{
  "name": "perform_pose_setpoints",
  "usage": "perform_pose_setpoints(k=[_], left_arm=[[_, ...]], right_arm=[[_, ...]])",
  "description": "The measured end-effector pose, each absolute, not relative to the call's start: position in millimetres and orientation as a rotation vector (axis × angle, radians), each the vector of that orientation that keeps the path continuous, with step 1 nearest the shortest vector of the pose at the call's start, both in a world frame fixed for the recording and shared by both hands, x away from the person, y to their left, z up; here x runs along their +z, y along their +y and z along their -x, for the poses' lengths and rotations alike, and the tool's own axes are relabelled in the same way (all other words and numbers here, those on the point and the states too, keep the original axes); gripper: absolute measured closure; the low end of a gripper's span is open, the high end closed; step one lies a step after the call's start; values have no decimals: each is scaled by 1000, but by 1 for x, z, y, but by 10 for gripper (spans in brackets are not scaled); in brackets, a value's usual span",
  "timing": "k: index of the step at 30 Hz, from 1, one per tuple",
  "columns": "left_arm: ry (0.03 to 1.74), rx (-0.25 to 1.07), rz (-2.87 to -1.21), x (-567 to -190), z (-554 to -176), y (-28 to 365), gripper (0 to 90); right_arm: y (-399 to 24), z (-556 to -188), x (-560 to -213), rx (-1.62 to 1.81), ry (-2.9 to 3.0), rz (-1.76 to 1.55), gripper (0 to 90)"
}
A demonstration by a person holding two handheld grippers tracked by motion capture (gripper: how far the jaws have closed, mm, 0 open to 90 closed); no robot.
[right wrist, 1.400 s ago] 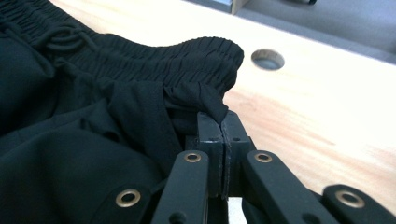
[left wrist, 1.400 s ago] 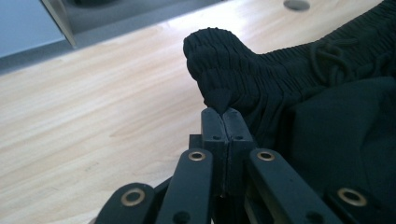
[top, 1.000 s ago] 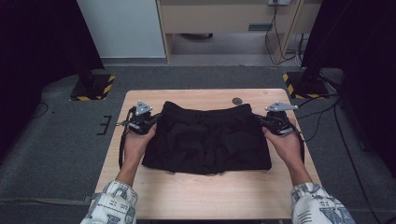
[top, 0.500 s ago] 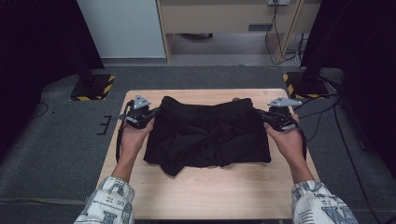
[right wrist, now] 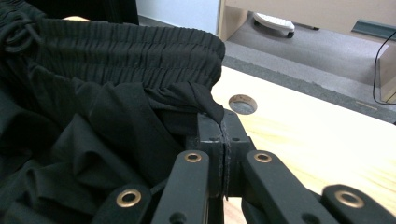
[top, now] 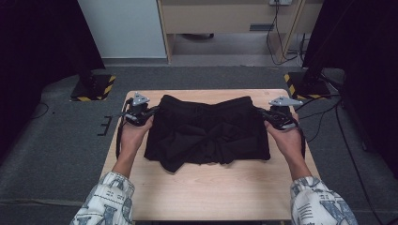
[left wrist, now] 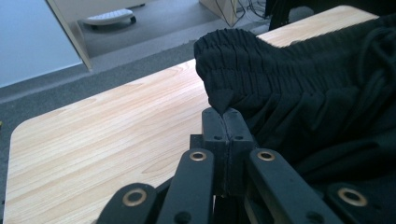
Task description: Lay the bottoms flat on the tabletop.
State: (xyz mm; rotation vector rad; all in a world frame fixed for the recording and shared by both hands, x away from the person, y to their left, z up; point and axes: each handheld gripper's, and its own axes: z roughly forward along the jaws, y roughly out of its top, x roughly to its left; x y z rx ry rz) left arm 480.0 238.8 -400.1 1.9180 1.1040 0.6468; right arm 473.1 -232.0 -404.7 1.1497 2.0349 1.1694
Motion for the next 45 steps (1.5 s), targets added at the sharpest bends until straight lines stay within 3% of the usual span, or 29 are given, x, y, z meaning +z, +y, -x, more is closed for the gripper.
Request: perform_pose_setpoints(k=[22, 37, 38, 39, 41, 42, 45], left_arm=[[1125, 651, -1888, -384, -520, 228, 889], [1191, 605, -1901, -387, -588, 221, 882], [1206, 609, -1882, -390, -595, 221, 864], [1230, 603, -1857, -394, -602, 222, 791], [1288, 564, -1830, -403, -612, 226, 549], [1302, 561, -1831, -405, -612, 227, 519], [1273, 573, -1869, -412, -606, 228, 468]], right_arm=[[-247, -503, -399, 1219, 1960, -1149, 894], [-246, -571, -400, 1170, 1983, -1232, 886], [-245, -577, -402, 1154, 1967, -1250, 859], [-244, -584, -405, 1143, 1942, -1280, 745], [-239, -596, -414, 1069, 1895, -1352, 429], [-236, -597, -419, 1059, 1896, -1372, 376], [-230, -590, -425, 1064, 1932, -1349, 333]])
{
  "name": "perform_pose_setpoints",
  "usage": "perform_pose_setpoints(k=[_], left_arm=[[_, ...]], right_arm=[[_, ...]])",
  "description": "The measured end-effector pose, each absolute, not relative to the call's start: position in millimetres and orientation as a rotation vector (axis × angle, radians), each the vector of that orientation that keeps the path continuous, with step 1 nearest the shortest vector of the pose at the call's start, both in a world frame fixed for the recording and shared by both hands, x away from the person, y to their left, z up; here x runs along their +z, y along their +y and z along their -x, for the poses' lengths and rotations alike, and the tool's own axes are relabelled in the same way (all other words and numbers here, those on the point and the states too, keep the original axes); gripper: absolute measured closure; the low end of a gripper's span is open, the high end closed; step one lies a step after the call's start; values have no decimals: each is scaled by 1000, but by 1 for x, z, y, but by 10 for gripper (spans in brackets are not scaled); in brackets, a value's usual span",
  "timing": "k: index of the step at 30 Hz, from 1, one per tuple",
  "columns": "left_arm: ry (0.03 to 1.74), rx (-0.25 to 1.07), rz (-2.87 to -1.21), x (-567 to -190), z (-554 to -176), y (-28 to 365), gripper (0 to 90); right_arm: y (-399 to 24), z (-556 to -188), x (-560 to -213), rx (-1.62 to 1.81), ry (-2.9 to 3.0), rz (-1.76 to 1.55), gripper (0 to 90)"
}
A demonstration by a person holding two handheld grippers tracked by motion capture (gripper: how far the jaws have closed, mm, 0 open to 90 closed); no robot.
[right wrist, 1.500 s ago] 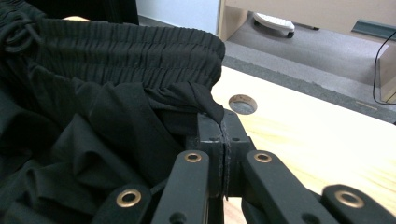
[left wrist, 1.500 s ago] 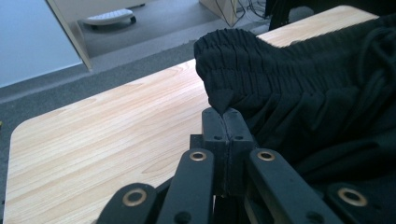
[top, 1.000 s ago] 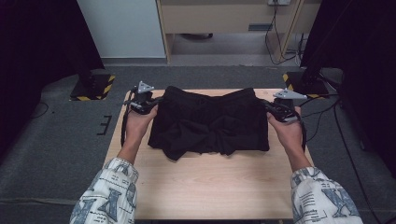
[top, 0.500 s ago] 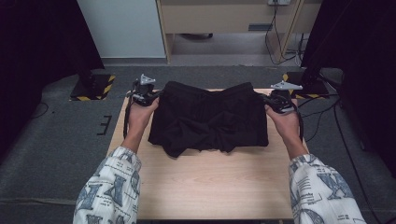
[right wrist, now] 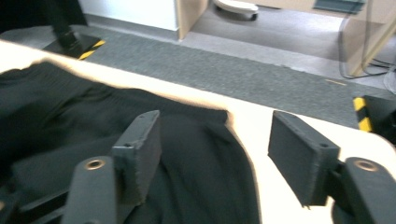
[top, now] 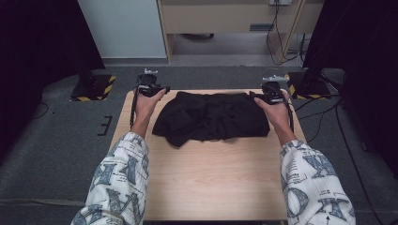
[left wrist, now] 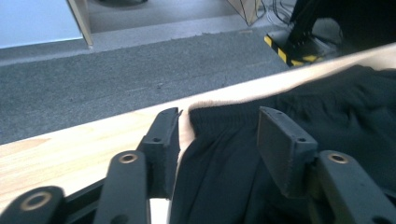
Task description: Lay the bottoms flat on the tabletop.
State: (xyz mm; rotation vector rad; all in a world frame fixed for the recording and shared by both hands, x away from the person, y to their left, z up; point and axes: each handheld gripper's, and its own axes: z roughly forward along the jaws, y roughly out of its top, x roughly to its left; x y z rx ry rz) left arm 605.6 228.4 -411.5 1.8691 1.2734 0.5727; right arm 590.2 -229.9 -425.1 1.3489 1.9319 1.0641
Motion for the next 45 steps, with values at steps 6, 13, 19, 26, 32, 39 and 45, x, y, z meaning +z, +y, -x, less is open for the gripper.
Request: perform_pose_setpoints(k=[6, 13, 19, 26, 32, 39, 45], left_arm=[[1227, 583, -1895, -422, -577, 222, 419], [1199, 553, -1925, -440, -531, 215, 343], [1181, 534, -1958, -446, -505, 209, 295], [1160, 521, -2009, -462, -490, 194, 277], [1173, 489, -2022, -472, -491, 189, 270], [1166, 451, -2016, -476, -490, 183, 268], [1160, 453, -2035, -480, -484, 179, 267]], right_arm=[[-226, -570, -442, 1116, 2035, -1335, 314], [-220, -536, -466, 1145, 2096, -1353, 359], [-208, -511, -476, 1187, 2118, -1336, 344], [-188, -500, -475, 1148, 2140, -1296, 246], [-172, -504, -482, 1181, 2163, -1283, 263], [-142, -509, -509, 1055, 2252, -1238, 514], [-148, -502, -513, 1083, 2210, -1259, 872]])
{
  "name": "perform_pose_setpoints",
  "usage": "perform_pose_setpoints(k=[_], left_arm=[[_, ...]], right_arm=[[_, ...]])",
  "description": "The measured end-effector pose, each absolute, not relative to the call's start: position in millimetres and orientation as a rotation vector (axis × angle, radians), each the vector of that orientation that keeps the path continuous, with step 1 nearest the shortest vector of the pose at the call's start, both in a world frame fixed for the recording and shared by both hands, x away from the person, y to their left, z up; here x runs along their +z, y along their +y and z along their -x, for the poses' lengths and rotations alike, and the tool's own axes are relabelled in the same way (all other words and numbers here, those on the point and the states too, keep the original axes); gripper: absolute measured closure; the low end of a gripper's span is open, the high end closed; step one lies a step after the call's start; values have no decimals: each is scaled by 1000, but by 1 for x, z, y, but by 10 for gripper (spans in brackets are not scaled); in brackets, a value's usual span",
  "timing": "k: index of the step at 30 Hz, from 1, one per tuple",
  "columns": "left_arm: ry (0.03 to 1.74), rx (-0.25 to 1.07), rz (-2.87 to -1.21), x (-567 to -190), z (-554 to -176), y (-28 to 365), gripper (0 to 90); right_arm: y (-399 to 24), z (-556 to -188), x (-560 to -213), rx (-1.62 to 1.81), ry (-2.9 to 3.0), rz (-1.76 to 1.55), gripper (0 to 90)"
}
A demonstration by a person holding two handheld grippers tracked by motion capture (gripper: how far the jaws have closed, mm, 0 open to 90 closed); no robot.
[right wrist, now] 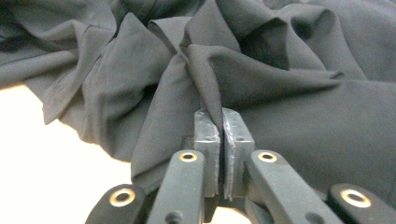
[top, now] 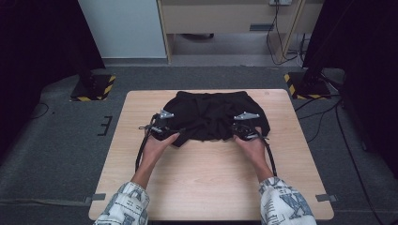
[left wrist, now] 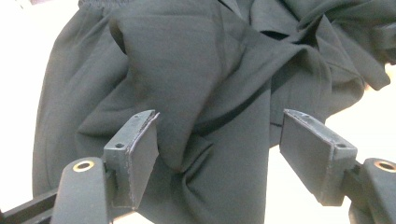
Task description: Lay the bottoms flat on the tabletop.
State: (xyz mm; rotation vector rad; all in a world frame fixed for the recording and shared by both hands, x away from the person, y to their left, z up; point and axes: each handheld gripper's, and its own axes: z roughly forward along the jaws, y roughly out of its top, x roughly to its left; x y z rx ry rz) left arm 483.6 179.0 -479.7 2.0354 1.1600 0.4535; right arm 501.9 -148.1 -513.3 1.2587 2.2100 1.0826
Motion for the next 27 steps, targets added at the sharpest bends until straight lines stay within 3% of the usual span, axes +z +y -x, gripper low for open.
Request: perform_pose_setpoints(k=[5, 14, 18, 20, 22, 25, 26, 27], left_arm=[[1223, 427, -2046, -486, -479, 179, 263], [1245, 505, -2044, -490, -481, 183, 247], [1257, 499, -2041, -499, -493, 185, 223], [1247, 509, -2060, -504, -499, 183, 220], [1238, 534, -2086, -507, -503, 180, 220], [1240, 572, -2070, -512, -508, 179, 232], [1233, 562, -2044, -514, -510, 180, 308], [1229, 555, -2032, -516, -511, 181, 341]], right_arm=[[-162, -475, -510, 1110, 2217, -1236, 881], [-191, -404, -520, 1121, 2279, -1173, 880], [-202, -378, -524, 1131, 2310, -1167, 841], [-205, -368, -524, 1138, 2316, -1153, 774], [-206, -360, -522, 1139, 2311, -1146, 626], [-207, -352, -519, 1142, 2290, -1149, 544], [-209, -344, -514, 1148, 2260, -1157, 441], [-209, -343, -513, 1150, 2250, -1152, 423]])
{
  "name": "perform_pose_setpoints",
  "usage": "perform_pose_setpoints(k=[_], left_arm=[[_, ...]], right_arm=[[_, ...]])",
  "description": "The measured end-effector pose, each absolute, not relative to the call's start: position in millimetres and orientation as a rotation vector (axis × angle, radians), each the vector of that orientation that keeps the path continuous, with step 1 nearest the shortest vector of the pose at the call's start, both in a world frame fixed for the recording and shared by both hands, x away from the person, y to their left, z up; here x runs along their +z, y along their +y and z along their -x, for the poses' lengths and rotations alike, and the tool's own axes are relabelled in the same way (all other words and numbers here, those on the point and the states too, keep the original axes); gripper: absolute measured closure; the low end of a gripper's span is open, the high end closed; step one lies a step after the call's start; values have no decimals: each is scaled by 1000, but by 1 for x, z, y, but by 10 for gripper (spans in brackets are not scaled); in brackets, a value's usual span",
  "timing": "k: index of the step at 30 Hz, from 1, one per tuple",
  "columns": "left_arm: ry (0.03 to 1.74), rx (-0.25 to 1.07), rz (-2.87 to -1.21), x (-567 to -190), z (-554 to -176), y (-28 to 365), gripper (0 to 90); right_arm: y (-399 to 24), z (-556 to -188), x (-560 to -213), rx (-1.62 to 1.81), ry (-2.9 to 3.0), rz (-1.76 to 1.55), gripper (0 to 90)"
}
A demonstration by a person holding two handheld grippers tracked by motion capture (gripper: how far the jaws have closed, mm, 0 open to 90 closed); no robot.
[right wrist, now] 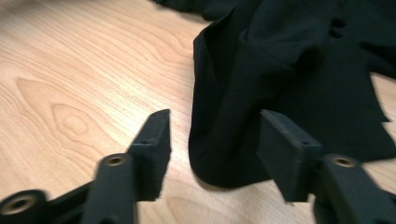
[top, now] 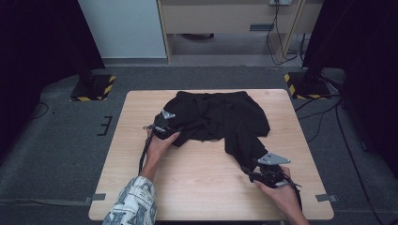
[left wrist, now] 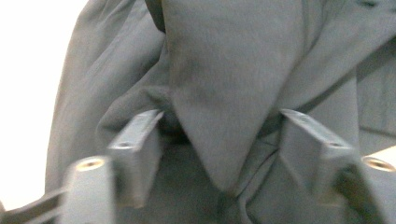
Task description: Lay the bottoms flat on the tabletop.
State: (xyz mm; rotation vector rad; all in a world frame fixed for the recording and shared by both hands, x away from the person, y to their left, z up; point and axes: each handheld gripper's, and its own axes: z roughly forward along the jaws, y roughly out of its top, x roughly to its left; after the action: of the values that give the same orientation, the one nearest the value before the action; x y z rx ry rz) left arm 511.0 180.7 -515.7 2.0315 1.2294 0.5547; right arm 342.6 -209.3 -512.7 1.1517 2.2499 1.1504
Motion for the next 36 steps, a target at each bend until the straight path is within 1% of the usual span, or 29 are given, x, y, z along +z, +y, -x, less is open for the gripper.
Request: perform_pose_setpoints(k=[2, 4, 5, 7, 9, 13, 18, 24, 30, 32, 36], left_arm=[[1226, 543, -2042, -521, -513, 181, 406], [1219, 552, -2075, -524, -513, 181, 548], [1218, 555, -2080, -524, -513, 181, 590], [1197, 545, -2071, -523, -509, 183, 752], [1173, 538, -2078, -521, -503, 185, 829], [1146, 514, -2051, -518, -485, 187, 849], [1104, 465, -2028, -519, -450, 188, 848], [1070, 450, -2055, -511, -412, 194, 847], [1021, 415, -2135, -517, -375, 198, 847], [1018, 401, -2139, -517, -364, 198, 846], [997, 388, -2150, -513, -343, 200, 842]], right_arm=[[-211, -337, -508, 1155, 2227, -1161, 368], [-214, -332, -505, 1154, 2206, -1171, 343], [-215, -331, -504, 1151, 2194, -1171, 337], [-217, -331, -504, 1139, 2176, -1186, 337], [-219, -333, -505, 1141, 2160, -1212, 337], [-221, -337, -506, 1144, 2133, -1244, 341], [-223, -345, -508, 1138, 2103, -1269, 341], [-215, -359, -512, 1144, 2098, -1284, 338], [-203, -373, -518, 1160, 2118, -1268, 289], [-201, -376, -519, 1149, 2123, -1259, 267], [-195, -383, -521, 1125, 2133, -1249, 251]])
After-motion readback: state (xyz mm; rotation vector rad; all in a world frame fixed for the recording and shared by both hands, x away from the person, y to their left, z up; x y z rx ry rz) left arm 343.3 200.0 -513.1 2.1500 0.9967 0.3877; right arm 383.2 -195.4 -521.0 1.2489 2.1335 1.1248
